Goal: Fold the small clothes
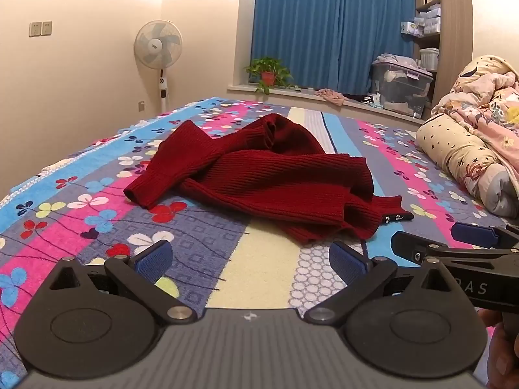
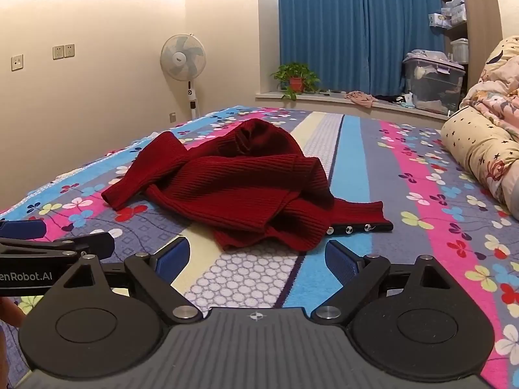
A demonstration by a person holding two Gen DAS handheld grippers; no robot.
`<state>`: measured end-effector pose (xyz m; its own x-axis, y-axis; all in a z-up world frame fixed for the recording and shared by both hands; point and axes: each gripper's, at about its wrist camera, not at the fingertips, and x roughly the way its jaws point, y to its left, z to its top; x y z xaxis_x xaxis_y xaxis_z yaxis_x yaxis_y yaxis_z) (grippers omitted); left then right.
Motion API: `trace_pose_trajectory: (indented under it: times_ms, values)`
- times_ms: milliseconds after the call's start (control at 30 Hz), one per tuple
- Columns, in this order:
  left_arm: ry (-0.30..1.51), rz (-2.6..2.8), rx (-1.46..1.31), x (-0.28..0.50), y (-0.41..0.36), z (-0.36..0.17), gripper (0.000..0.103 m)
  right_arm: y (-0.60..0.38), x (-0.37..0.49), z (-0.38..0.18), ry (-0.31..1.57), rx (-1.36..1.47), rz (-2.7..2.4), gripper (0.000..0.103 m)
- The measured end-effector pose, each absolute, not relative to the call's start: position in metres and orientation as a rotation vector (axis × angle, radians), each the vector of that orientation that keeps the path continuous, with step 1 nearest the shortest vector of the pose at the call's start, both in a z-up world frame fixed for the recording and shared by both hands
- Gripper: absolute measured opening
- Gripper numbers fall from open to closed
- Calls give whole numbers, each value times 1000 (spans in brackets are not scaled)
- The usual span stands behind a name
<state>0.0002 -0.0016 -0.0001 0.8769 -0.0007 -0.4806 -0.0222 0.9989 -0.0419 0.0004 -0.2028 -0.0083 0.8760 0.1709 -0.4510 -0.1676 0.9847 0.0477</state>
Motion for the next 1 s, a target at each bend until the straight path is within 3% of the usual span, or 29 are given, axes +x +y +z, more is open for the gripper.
trace_pose_trajectory:
  times_ms: [1000]
  values:
    - [500, 11, -45, 0, 0, 0, 103, -200, -1, -8, 465, -6, 165, 90]
